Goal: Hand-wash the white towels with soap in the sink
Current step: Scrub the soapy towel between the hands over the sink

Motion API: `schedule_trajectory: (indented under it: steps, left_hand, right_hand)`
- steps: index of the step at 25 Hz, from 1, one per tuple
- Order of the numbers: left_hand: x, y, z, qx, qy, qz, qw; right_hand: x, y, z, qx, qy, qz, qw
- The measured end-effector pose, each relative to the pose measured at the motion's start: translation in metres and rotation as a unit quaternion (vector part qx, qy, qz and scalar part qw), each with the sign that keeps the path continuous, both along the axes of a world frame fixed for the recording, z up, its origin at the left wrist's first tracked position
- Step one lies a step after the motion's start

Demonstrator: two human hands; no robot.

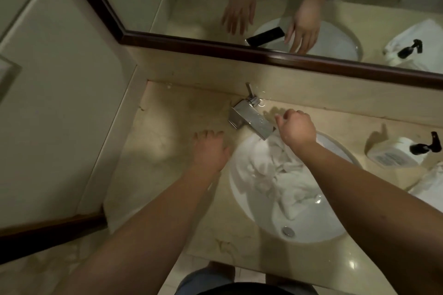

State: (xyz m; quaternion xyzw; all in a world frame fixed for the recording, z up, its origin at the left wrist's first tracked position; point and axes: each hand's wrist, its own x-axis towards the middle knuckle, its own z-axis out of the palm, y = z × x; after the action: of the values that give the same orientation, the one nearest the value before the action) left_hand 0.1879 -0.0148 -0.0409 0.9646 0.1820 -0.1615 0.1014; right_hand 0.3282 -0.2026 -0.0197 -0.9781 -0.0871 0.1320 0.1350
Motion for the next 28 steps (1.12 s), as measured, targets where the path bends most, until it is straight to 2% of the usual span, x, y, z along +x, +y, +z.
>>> schedule_trajectory:
  steps: [3,6,10,13,16,21,28]
  left_hand:
    - [0.013,0.011,-0.010,-0.030,0.004,0.003,1.000]
    - [0.021,0.020,-0.020,-0.040,0.017,0.004,0.999]
    - [0.024,0.027,-0.029,-0.039,0.024,-0.002,0.999]
    - [0.026,0.032,-0.031,-0.045,0.020,-0.001,0.999]
    - [0.034,0.033,-0.027,-0.039,0.015,-0.031,0.999]
    - [0.037,0.030,-0.024,-0.034,0.008,-0.051,0.998]
    - [0.021,0.019,-0.027,-0.035,0.043,-0.056,0.997]
  right_hand:
    - [0.026,0.030,-0.010,0.017,0.014,-0.026,0.999]
    - [0.044,0.060,-0.015,-0.004,0.019,-0.015,1.000]
    - [0.058,0.089,-0.010,-0.005,-0.018,0.010,1.000]
    - [0.062,0.094,-0.014,-0.046,-0.034,0.015,0.998]
    - [0.065,0.093,-0.015,-0.094,0.000,-0.020,0.995]
    - [0.080,0.096,-0.006,-0.136,0.109,-0.040,0.984]
    - [0.064,0.060,-0.010,-0.096,0.109,-0.021,0.989]
